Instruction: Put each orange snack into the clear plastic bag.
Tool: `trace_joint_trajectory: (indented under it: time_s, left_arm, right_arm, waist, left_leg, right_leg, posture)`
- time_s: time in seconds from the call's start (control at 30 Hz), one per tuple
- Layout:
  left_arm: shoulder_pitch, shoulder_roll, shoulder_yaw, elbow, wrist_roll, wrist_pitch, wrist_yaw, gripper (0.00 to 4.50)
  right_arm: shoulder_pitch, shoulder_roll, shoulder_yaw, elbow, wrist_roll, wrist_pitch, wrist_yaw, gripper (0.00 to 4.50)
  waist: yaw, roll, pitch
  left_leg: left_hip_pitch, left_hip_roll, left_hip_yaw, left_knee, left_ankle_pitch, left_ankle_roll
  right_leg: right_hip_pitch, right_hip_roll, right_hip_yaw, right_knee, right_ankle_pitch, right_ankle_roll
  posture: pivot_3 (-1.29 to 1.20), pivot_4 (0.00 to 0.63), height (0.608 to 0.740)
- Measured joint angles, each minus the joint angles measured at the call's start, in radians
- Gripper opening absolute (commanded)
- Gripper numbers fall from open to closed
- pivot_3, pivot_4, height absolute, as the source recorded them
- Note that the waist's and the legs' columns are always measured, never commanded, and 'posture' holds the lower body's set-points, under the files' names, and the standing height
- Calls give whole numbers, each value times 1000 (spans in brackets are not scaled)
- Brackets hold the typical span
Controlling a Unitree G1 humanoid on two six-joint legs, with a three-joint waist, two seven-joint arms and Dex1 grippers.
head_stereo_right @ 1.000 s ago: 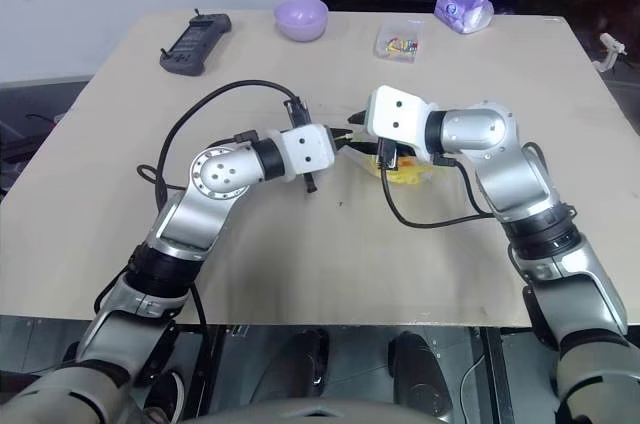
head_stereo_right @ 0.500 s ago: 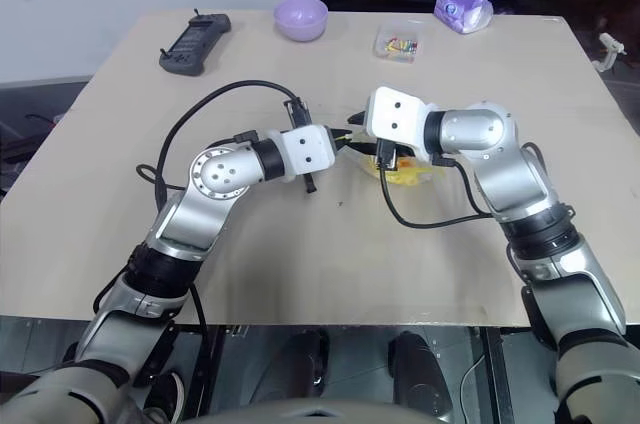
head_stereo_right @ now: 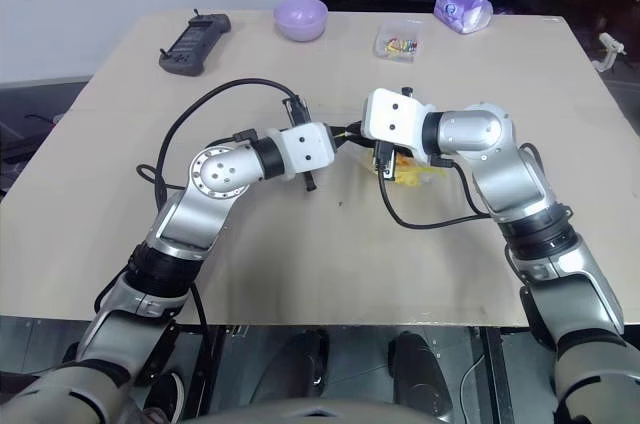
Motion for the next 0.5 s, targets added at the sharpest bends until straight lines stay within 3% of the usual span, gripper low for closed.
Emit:
trace_joint_trajectory:
  time_s: [0.5]
  left_arm:
    - [-16,64,-7,80,126,113,120,0]
  right_arm:
    - [25,-29,0,7,-17,13,-39,84]
  waist:
    - [-2,0,0]
  left_leg:
    - [0,0,0,0,0,0]
  right_leg:
    - [0,0,0,0,0,0]
  posture:
    - [0,150,736]
